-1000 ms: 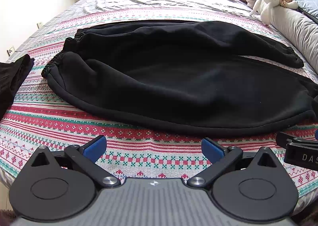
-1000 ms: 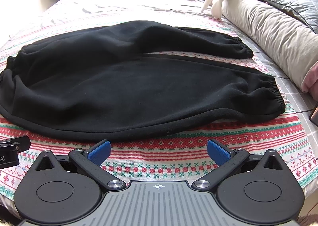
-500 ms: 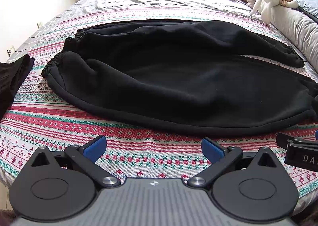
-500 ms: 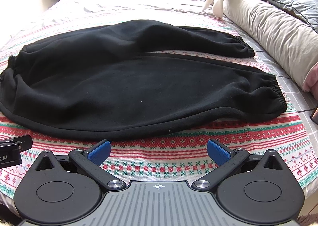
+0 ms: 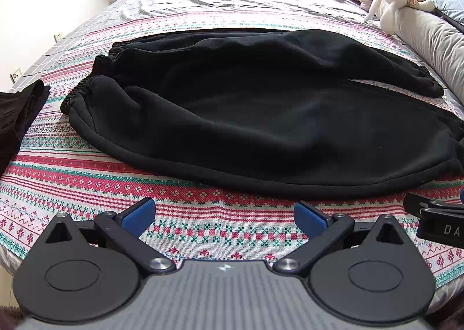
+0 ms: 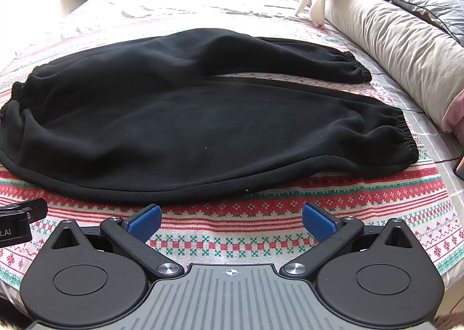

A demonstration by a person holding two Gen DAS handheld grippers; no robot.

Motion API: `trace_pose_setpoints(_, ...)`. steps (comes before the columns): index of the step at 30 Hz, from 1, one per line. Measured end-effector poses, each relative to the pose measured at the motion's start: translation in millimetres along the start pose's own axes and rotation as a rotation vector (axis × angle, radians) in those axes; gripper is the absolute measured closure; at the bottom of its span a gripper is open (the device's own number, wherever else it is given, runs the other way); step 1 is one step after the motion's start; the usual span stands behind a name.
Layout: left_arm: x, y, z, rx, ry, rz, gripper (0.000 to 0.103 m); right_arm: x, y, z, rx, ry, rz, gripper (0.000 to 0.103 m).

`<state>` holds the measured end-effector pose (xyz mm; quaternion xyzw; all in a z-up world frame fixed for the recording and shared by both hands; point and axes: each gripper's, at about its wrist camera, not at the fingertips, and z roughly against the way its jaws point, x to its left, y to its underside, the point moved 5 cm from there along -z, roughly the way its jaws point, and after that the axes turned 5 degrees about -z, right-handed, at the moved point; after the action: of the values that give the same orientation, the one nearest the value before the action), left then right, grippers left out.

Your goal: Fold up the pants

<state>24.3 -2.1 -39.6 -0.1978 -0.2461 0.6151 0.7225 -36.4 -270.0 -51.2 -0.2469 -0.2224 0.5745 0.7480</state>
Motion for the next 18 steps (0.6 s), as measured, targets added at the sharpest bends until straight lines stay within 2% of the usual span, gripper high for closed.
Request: trace_pose_setpoints(18, 2.0, -0.5, 1.5, -0.002, 0.000, 0.005, 0.000, 0.3, 0.7, -2.1, 0.006, 0.005, 0.006, 0.000)
